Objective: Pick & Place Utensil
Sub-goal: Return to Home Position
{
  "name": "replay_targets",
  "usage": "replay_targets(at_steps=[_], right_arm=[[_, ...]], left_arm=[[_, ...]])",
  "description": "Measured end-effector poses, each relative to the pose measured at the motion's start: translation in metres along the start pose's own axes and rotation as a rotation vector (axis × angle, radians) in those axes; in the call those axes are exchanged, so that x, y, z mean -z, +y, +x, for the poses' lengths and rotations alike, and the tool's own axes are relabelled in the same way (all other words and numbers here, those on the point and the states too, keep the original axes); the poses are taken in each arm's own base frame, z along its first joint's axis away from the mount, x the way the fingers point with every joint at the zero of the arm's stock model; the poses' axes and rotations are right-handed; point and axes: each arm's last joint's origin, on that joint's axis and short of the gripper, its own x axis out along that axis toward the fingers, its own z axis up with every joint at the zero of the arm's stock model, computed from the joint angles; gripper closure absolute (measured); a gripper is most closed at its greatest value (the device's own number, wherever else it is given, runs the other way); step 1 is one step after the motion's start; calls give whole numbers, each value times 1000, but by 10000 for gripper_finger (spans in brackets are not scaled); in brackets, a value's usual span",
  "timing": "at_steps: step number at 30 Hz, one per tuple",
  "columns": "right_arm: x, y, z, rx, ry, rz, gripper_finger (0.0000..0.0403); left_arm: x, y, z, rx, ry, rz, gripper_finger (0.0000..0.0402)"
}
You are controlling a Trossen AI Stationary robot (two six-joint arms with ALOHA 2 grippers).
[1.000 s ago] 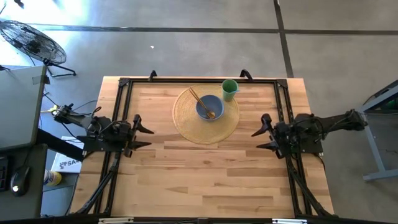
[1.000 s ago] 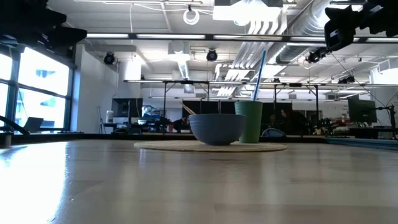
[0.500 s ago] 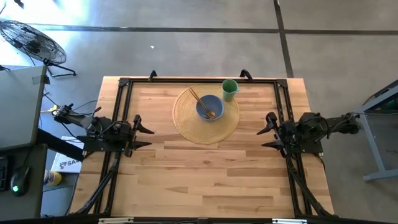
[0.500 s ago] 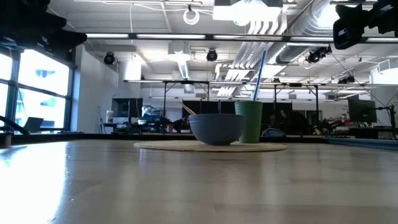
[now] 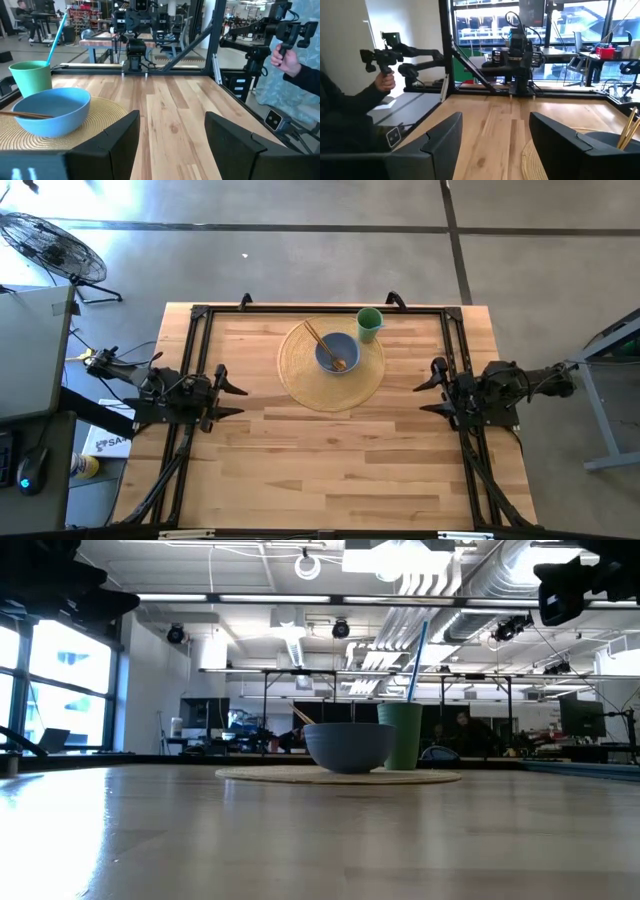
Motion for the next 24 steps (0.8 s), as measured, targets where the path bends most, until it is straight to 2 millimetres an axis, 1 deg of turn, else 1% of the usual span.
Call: replay_targets(at_steps=[5,7,9,12,14,17,21,24], right_arm=[[0,0,0,6,1,-1,178],[4,-1,2,27,-15,0,178],[15,-3,7,54,-29,-4,178],[38,-5,13,99,-14,-6,178],[49,-6,15,119,-8,-4,178],[49,-7,15,139,-5,18,178],[46,-6,15,126,-33,-9,178],[48,-7,15,137,-12,-4,178]], left_arm=[[0,0,0,0,1,0,181],[0,0,0,0,0,0,181],[0,0,0,-1,0,0,181],[0,0,0,-1,1,0,181],[0,0,0,-1,0,0,181],[0,0,0,-2,0,0,181],[0,0,0,-3,2,0,181],[0,0,0,-1,4,1,181]])
